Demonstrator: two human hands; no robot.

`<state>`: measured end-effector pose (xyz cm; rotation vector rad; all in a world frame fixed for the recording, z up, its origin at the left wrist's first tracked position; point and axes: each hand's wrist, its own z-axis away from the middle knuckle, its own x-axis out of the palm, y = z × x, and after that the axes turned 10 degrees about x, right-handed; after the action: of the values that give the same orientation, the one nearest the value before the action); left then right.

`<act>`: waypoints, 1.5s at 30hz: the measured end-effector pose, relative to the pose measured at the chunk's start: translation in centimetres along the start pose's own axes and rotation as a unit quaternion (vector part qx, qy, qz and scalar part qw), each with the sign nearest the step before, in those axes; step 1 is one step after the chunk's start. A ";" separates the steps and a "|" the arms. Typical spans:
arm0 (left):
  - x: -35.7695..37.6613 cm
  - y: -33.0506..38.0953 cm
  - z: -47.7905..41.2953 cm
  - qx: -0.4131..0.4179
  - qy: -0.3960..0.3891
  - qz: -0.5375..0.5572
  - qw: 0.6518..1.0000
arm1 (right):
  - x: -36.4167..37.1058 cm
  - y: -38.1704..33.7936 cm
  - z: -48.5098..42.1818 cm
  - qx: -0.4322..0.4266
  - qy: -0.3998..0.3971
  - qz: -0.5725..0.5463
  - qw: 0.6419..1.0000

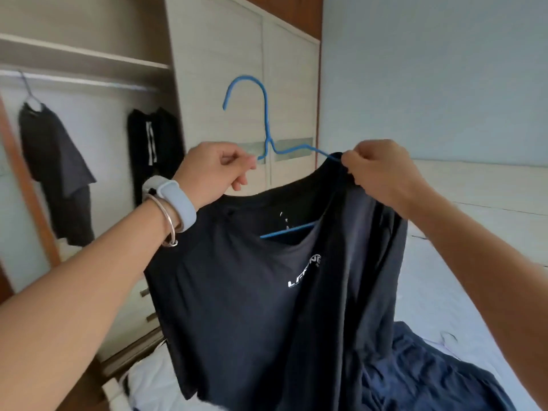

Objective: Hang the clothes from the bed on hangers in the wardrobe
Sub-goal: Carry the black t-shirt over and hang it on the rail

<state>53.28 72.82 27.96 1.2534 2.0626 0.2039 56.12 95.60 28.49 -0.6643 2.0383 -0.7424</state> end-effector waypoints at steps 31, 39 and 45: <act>-30.8 -30.3 20.2 0.137 -0.082 -0.416 0.895 | 39.8 -30.3 6.2 -0.136 -0.326 -0.150 0.923; -34.3 -41.6 19.1 0.168 -0.151 -0.468 0.854 | 51.2 -33.4 0.8 -0.188 -0.295 -0.069 0.934; -36.1 -50.3 14.4 0.194 -0.251 -0.432 0.844 | 59.3 -34.0 -6.7 -0.171 -0.253 -0.020 0.952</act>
<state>36.62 13.77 11.27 0.3800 2.0116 -0.8996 26.83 33.58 24.19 -0.9821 1.6847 -0.1999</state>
